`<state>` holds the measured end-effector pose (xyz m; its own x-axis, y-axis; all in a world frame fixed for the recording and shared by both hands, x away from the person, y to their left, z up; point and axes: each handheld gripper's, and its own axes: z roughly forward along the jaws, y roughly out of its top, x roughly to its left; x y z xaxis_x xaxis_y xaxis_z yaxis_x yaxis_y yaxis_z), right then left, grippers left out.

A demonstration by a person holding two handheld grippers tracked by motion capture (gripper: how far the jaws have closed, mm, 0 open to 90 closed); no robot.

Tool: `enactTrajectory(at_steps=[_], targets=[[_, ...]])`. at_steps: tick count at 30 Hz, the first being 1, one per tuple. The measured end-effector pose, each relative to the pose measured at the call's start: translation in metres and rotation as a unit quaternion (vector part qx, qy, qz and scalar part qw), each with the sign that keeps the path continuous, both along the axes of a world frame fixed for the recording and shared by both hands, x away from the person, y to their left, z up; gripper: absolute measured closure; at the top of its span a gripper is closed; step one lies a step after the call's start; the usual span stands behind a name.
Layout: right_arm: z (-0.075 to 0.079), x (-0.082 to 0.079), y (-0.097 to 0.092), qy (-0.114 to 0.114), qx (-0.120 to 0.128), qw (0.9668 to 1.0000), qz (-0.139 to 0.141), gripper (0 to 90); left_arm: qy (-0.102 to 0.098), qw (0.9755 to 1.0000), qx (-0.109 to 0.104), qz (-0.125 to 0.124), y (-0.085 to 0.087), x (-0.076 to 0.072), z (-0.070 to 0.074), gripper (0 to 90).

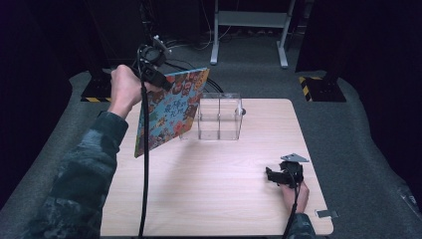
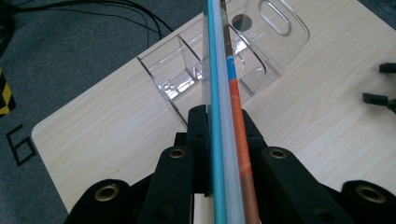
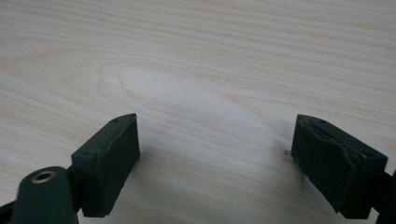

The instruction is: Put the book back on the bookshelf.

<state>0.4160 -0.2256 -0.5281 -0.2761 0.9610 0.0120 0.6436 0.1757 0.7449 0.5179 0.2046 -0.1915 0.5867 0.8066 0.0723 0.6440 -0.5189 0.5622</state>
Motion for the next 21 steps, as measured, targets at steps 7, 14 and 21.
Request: enactTrajectory(at_steps=[7,14,21], targets=[[0.000,0.000,0.000,-0.001,-0.002,1.0000,0.002,14.7,-0.001,0.9994,-0.026,0.024,0.002,0.009,-0.009,80.7],[0.000,0.000,0.000,-0.001,-0.002,1.0000,0.002,14.7,-0.035,0.9969,-0.043,0.056,0.003,0.009,-0.021,80.8],[0.000,0.000,0.000,0.000,-0.001,1.0000,-0.001,14.8,-0.086,0.9901,-0.077,0.079,0.002,-0.003,-0.051,80.8]])
